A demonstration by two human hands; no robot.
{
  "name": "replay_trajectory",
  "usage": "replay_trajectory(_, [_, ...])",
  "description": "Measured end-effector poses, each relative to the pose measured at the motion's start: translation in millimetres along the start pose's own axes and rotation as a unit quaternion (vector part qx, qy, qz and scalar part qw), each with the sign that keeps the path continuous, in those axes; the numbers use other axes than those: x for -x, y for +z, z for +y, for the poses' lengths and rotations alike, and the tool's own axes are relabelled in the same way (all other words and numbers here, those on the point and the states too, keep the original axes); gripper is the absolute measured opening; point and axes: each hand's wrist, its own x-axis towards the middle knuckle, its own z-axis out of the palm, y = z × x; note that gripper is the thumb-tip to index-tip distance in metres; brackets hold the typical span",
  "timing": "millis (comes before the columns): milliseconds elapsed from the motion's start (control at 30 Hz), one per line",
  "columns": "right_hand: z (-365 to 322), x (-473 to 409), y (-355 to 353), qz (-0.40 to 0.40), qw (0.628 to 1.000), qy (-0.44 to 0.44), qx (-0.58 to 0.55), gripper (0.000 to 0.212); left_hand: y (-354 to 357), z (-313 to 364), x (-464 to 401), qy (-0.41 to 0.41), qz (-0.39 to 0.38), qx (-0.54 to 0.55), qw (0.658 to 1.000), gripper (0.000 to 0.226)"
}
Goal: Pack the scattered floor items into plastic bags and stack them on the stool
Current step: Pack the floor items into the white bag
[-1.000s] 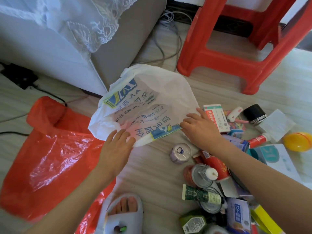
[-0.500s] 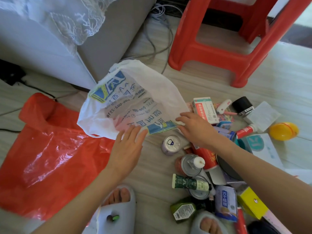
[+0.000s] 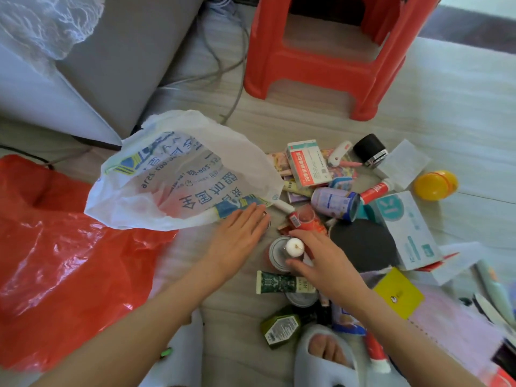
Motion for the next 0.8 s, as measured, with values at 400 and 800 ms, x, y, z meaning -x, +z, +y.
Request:
replay_trajectory(400, [0.9, 5.6, 14.3, 0.070, 0.993, 0.020, -0.094, 0.044, 25.8, 9.1, 32.1, 0.002, 0.002, -0.024, 1.000, 0.064])
replay_trajectory(800, [1.2, 8.1, 17.2, 0.073, 0.991, 0.060, -0.094, 0.051, 24.6, 9.6, 29.8, -0.034, -0.078, 0.130, 0.988, 0.087])
